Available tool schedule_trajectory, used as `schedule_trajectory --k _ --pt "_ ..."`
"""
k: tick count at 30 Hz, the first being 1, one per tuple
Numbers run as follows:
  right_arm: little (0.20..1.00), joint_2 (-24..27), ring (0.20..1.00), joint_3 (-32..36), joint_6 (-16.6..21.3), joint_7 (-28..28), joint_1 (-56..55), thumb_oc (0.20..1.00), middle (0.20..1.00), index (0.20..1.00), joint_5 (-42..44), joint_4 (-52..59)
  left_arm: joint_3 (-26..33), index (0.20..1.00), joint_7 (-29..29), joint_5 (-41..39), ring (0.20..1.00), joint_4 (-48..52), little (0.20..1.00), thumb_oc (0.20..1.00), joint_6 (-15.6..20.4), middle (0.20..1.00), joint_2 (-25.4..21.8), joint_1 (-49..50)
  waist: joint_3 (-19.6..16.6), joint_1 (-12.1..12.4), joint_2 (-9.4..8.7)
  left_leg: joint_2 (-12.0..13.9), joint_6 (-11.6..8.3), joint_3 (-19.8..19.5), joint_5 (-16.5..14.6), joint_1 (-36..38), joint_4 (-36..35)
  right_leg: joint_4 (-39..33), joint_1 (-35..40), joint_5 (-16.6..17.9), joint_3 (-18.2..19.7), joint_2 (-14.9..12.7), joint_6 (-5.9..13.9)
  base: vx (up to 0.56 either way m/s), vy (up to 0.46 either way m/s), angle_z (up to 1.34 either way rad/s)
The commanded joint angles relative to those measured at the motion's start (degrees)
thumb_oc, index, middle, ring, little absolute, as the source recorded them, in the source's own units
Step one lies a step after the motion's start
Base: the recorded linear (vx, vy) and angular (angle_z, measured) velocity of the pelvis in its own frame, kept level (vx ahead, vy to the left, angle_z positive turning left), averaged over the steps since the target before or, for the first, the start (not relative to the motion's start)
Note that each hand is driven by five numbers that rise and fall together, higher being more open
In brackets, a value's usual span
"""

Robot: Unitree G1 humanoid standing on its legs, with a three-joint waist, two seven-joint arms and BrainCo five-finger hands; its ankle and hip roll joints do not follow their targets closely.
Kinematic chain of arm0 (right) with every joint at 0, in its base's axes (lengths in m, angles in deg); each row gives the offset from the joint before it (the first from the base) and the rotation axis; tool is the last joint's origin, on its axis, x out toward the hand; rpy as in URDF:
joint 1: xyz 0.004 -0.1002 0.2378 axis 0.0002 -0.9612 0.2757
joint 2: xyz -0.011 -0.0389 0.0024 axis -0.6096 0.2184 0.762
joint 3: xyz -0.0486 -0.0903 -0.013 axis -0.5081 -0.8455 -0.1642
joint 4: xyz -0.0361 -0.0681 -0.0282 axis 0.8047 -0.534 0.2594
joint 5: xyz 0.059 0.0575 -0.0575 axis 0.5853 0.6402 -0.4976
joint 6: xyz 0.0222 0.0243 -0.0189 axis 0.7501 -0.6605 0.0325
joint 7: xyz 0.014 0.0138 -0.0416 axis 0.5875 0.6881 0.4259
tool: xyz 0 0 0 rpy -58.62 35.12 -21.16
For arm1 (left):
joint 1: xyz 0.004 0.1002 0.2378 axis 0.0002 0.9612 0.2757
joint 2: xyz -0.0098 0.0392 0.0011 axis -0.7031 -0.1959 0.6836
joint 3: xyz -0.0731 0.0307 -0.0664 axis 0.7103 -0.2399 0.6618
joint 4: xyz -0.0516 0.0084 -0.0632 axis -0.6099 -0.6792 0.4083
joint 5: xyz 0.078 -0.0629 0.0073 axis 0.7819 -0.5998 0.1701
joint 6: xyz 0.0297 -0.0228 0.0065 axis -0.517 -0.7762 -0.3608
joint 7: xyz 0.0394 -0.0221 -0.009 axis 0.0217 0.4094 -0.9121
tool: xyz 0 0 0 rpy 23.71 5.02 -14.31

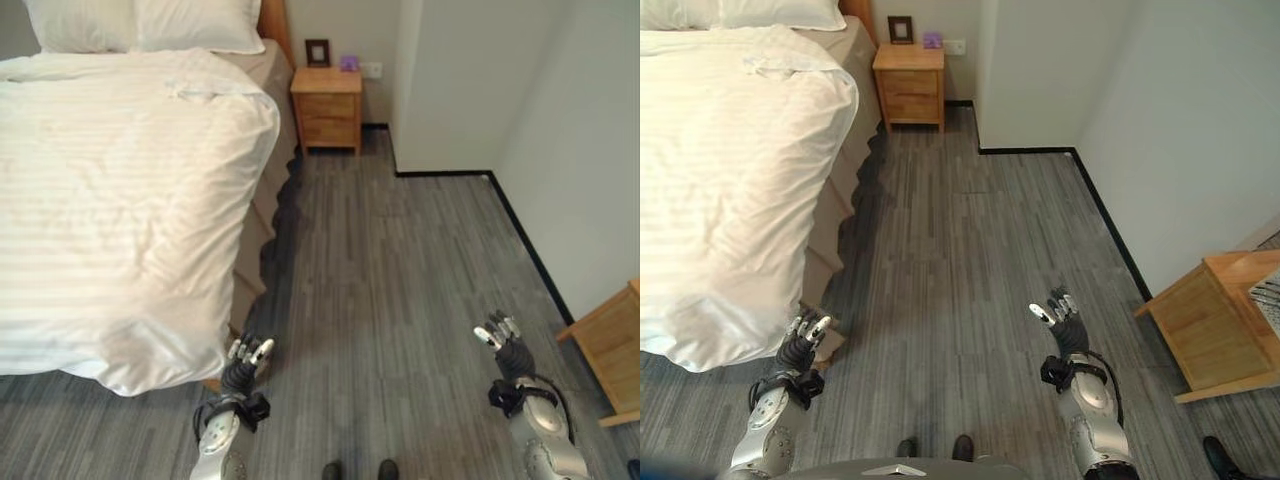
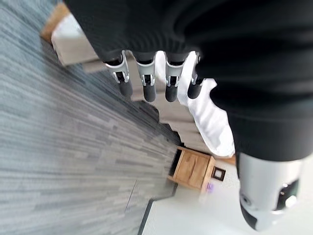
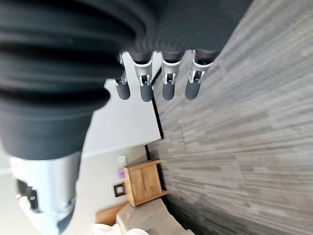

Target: Making the bed.

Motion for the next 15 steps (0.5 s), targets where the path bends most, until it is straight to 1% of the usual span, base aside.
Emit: schedule_trajectory --k 1,2,3,4,5,6,7,8,9,10,12,13,14,15 --pt "1.000 -0.40 1.000 0.96 1.80 0.54 2.59 1.000 1.000 1.000 -1.61 0.94 2.47 1.000 0.20 -2.41 1.000 -0.84 1.000 1.000 3.43 1.000 -2.12 -3.63 -1.55 0.74 -2.58 -2.27 0.39 -0.53 -0.63 1.25 0.27 3.30 0.49 1.75 2.57 -7.69 8.42 0.02 0.131 -0.05" --pt "1.000 -0.23 1.000 0.66 2.07 0.67 3.01 1.000 1.000 1.000 -1.58 0.76 2.21 1.000 -0.08 -2.10 1.000 -0.35 1.000 1.000 3.65 1.000 -2.81 -4.93 -0.06 0.68 -1.56 -2.71 1.38 -0.38 -1.57 0.14 0.88 10.47 -4.25 1.14 3.76 -8.30 9.26 -0.01 0.094 -0.19" --pt "1.000 -0.23 1.000 0.67 2.07 0.67 3.04 1.000 1.000 1.000 -1.58 0.75 2.21 1.000 -0.08 -2.10 1.000 -0.38 1.000 1.000 3.65 1.000 -2.80 -4.98 -0.19 0.83 -1.60 -2.75 1.41 -0.23 -1.59 -0.06 0.93 10.99 -4.73 0.90 3.96 -8.35 9.28 -0.01 0.148 -0.38" --pt "1.000 -0.13 1.000 0.73 2.00 0.70 3.11 1.000 1.000 1.000 -2.18 0.66 2.18 1.000 -0.01 -1.34 1.000 0.20 1.000 1.000 3.62 1.000 -3.21 -5.11 0.83 0.70 -1.04 -2.78 2.14 0.07 -2.22 0.20 1.08 17.21 -7.77 2.34 3.66 -8.80 10.16 0.01 0.102 -0.33" --pt "1.000 -0.02 1.000 0.68 2.04 0.69 3.18 1.000 1.000 1.000 -2.67 0.66 2.11 1.000 -0.18 -0.42 1.000 0.54 1.000 1.000 3.61 1.000 -3.66 -5.28 1.69 0.50 -0.65 -2.92 2.66 0.57 -2.67 0.63 1.19 23.12 -10.71 4.82 3.77 -9.50 11.05 0.05 0.129 -0.33" --pt "1.000 -0.21 1.000 0.81 2.08 0.60 2.96 1.000 1.000 1.000 -2.76 0.72 2.01 1.000 -0.26 0.31 1.000 1.02 1.000 1.000 3.61 1.000 -3.96 -5.40 2.49 0.07 -0.30 -2.79 2.97 0.75 -2.99 1.33 1.19 27.96 -13.04 6.22 4.11 -9.69 11.43 0.13 0.094 -0.29" --pt "1.000 -0.46 1.000 1.03 2.21 0.44 2.83 1.000 1.000 1.000 -2.82 0.65 1.83 1.000 -0.40 1.25 1.000 1.46 1.000 1.000 3.72 1.000 -4.34 -5.57 3.15 -0.58 0.16 -2.30 2.90 0.26 -2.77 2.37 1.06 30.29 -15.48 7.53 3.95 -9.49 11.59 0.23 0.062 -0.36" --pt "1.000 -0.80 1.000 1.34 2.15 0.67 2.31 1.000 1.000 1.000 -2.63 1.01 1.84 1.000 -0.53 1.60 1.000 1.83 1.000 1.000 3.91 1.000 -4.71 -5.80 3.44 -1.48 0.58 -1.65 2.53 -0.03 -2.96 4.13 0.61 29.76 -17.56 7.33 3.07 -9.67 11.48 0.50 0.010 -0.13" --pt "1.000 -1.12 1.000 2.18 2.34 1.05 1.07 1.000 1.000 1.000 -1.83 1.63 2.25 1.000 -0.37 1.74 1.000 4.21 1.000 1.000 4.39 1.000 -5.23 -6.05 3.55 -3.29 0.71 -1.04 1.30 -0.17 -4.11 7.53 0.27 22.52 -20.06 7.23 0.85 -10.43 11.11 0.59 -0.040 0.09" --pt "1.000 -1.29 1.000 2.57 2.57 1.05 0.53 1.000 1.000 1.000 -1.24 1.60 2.73 1.000 -0.61 1.02 1.000 5.18 1.000 1.000 4.99 1.000 -5.35 -6.44 3.60 -4.45 0.62 -0.53 0.44 -0.84 -5.22 9.44 0.27 18.25 -20.77 7.64 0.59 -10.19 11.16 0.68 -0.111 0.26" --pt "1.000 -1.37 1.000 2.88 2.75 1.14 -0.56 1.000 1.000 1.000 -0.98 1.50 3.53 1.000 -0.96 -0.52 1.000 5.03 1.000 1.000 5.73 1.000 -5.42 -8.06 3.62 -7.07 0.04 0.87 -1.33 -2.52 -6.96 13.07 0.27 8.90 -22.81 10.42 1.93 -8.26 12.07 0.69 -0.212 0.49" --pt "1.000 -1.11 1.000 2.79 2.32 1.51 -1.96 1.000 1.000 1.000 -1.82 2.25 4.03 1.000 -1.86 -0.24 1.000 5.54 1.000 1.000 6.48 1.000 -5.49 -8.84 3.18 -8.22 -0.03 3.11 -2.73 -2.92 -7.26 15.94 0.27 5.99 -23.04 12.21 1.44 -7.69 12.80 0.85 -0.330 0.68" --pt "1.000 -0.87 1.000 2.64 2.21 2.49 -2.72 1.000 1.000 1.000 -1.82 3.20 4.12 1.000 -1.33 -1.22 1.000 6.37 1.000 1.000 6.75 1.000 -4.97 -9.03 2.84 -8.67 0.08 4.57 -4.04 -3.61 -4.72 17.14 1.99 8.39 -22.19 11.56 1.09 -7.01 11.92 0.74 -0.308 0.81" --pt "1.000 -0.87 1.000 2.30 2.18 2.47 -2.66 1.000 1.000 1.000 -1.60 2.76 3.65 1.000 -1.10 -1.45 1.000 5.65 1.000 1.000 6.73 1.000 -4.77 -8.99 2.58 -8.48 0.01 5.15 -4.45 -3.83 -2.99 16.11 3.77 8.69 -21.45 11.26 0.64 -6.96 11.30 0.55 -0.244 0.57"
